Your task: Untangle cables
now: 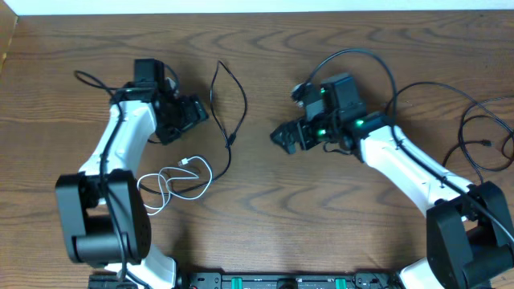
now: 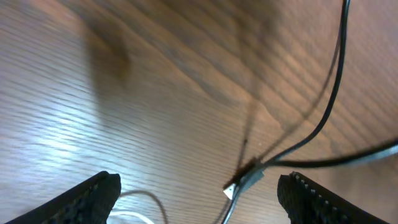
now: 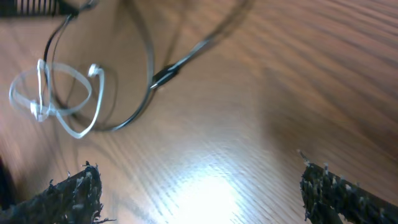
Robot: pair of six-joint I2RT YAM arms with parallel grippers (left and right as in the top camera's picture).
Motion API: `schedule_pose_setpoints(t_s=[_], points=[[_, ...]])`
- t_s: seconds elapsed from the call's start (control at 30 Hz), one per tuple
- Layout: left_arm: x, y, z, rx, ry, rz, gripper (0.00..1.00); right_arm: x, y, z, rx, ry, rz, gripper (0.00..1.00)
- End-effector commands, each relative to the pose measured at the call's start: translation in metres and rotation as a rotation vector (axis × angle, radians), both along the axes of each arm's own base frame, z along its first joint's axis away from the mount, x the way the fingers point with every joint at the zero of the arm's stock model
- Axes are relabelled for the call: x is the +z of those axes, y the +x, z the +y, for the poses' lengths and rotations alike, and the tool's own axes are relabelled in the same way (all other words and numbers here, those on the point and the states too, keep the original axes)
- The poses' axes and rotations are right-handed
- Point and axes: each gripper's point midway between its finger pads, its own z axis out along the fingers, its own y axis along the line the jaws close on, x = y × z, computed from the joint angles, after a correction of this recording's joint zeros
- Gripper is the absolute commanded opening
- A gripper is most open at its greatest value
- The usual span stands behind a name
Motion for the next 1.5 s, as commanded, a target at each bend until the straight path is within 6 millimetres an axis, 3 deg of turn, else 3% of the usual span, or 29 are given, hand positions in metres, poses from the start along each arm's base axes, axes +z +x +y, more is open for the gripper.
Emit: schedule_pose_setpoints(t_s=[0.0,0.13,0.27,0.47,0.63,0.7,0.77,0.93,1.07,1.23,1.47], points=[[0.005,-0.001,0.032,0.066,0.120,0.002,0.86,0.002,-0.019,0.025,0.199,-0.028,-0.116,0.99],[0.001,-0.010,0.059,0.127,0.214,0.043,0.86,0.006,-0.037,0.051,0.316,-0.025,-0.185,0.99],[-0.001,-0.018,0.072,0.158,0.228,0.075,0.86,0.013,-0.053,0.081,0.430,-0.015,-0.294,0.96],[-0.005,-0.036,0.096,0.198,0.328,0.147,0.86,0.021,-0.081,0.134,0.604,-0.002,-0.510,0.80],[-0.015,-0.042,0.100,0.202,0.355,0.157,0.86,0.008,-0.093,0.165,0.635,0.002,-0.578,0.83],[-0.018,-0.043,0.099,0.202,0.355,0.156,0.86,-0.006,-0.099,0.178,0.658,0.015,-0.585,0.89],[-0.018,-0.043,0.099,0.203,0.355,0.156,0.86,-0.019,-0.104,0.186,0.675,0.018,-0.583,0.99],[-0.017,-0.038,0.100,0.206,0.355,0.137,0.86,-0.044,-0.110,0.197,0.699,0.021,-0.578,0.99],[-0.017,-0.037,0.100,0.214,0.352,0.133,0.86,-0.051,-0.108,0.201,0.698,0.027,-0.586,0.99],[-0.017,-0.035,0.098,0.255,0.328,0.129,0.86,-0.050,-0.090,0.217,0.647,0.082,-0.701,0.99],[-0.017,-0.035,0.098,0.255,0.328,0.129,0.86,-0.079,-0.091,0.218,0.653,0.073,-0.673,0.81]])
